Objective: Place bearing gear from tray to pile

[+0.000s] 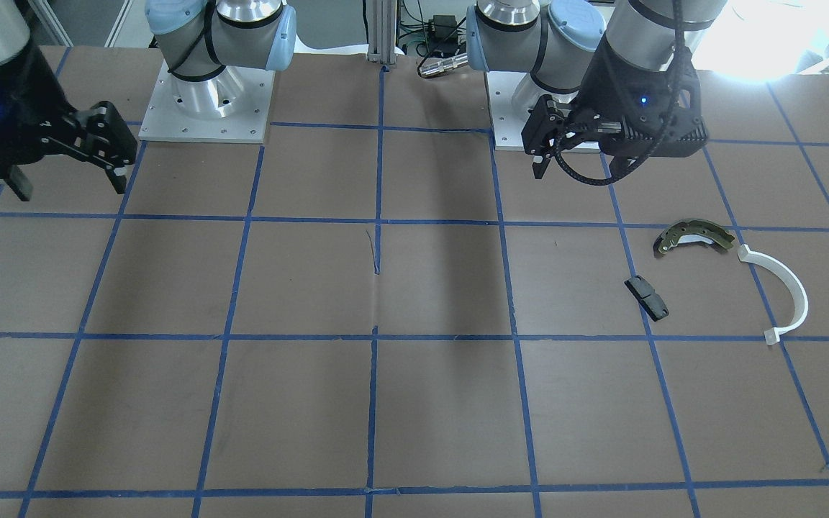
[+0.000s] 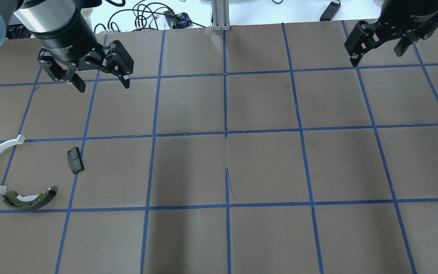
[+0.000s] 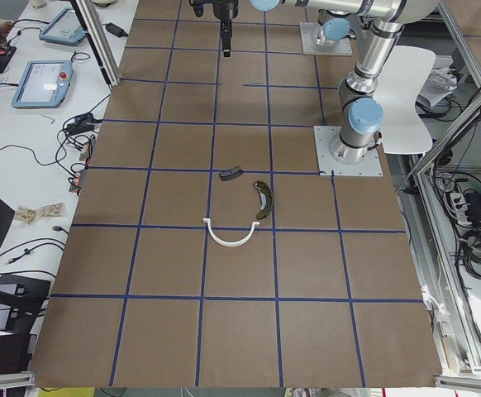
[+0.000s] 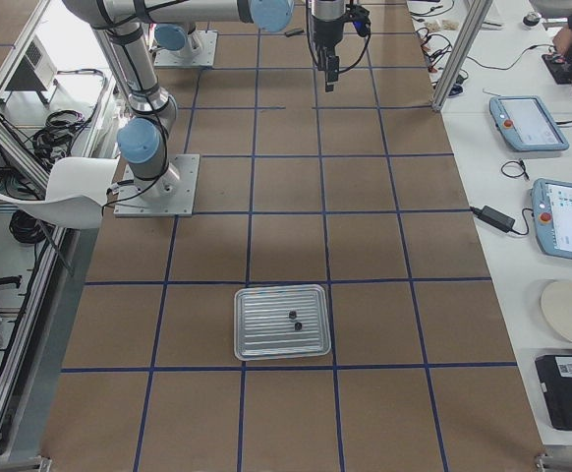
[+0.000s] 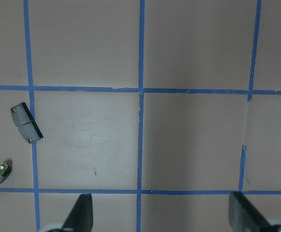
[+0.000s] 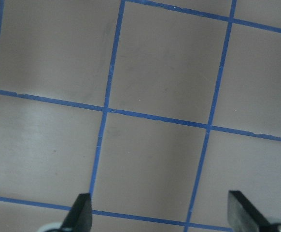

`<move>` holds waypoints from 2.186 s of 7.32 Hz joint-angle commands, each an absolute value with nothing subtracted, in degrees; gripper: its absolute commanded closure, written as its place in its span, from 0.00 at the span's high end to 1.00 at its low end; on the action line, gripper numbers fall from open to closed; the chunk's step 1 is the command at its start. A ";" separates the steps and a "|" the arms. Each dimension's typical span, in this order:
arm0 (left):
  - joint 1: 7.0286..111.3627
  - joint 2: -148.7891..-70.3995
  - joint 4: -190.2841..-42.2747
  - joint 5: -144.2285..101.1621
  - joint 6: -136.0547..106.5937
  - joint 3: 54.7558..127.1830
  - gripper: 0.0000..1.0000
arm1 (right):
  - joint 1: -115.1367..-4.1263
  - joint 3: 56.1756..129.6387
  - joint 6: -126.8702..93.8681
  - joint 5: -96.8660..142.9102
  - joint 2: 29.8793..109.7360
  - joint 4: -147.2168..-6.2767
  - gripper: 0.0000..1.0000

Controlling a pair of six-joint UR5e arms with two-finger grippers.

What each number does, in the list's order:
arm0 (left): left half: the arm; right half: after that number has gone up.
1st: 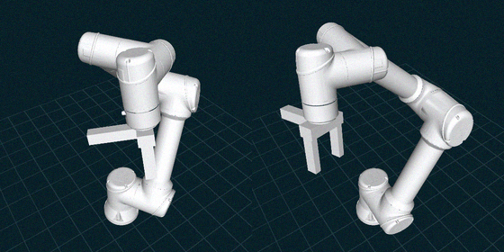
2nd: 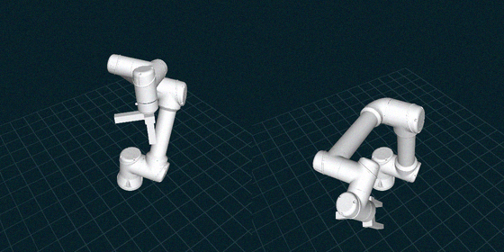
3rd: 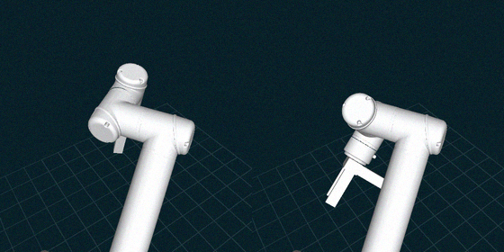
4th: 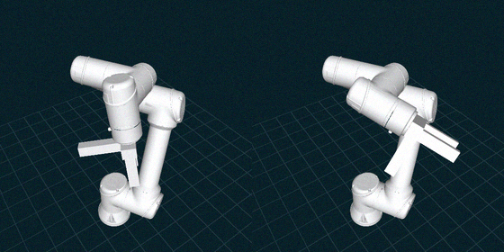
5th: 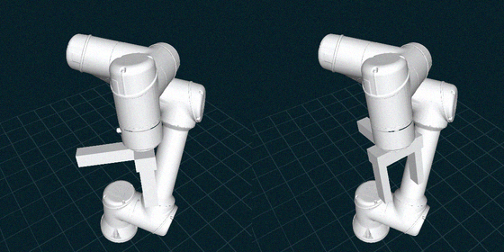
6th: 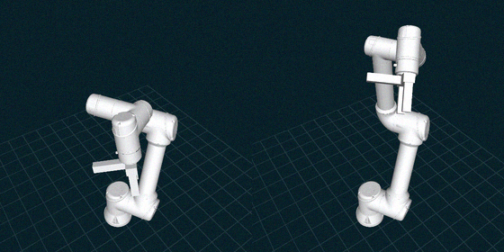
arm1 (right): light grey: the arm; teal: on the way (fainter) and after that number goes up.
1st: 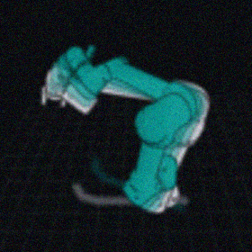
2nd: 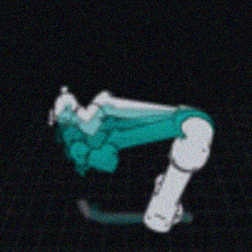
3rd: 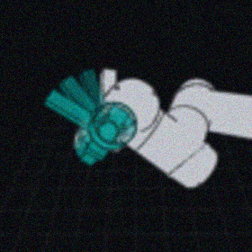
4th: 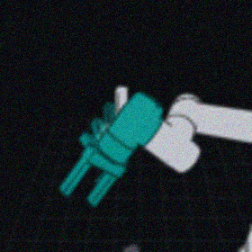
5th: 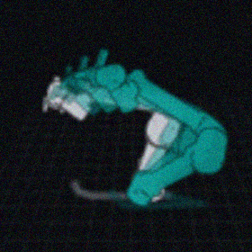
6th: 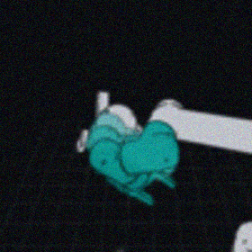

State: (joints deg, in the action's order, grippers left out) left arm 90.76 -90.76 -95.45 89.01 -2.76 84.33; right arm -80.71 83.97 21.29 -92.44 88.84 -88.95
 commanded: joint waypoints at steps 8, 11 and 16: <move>90.79 -90.35 -93.96 89.03 -2.90 85.34 1.00 | -38.96 87.08 97.60 -91.49 78.61 -98.02 0.98; 90.79 -90.35 -93.87 88.95 -2.81 85.43 1.00 | -35.34 94.38 109.39 -91.14 65.77 -121.78 0.92; 90.88 -90.35 -93.87 88.95 -2.81 85.34 1.00 | -33.66 89.75 86.35 -87.37 59.07 -122.87 0.86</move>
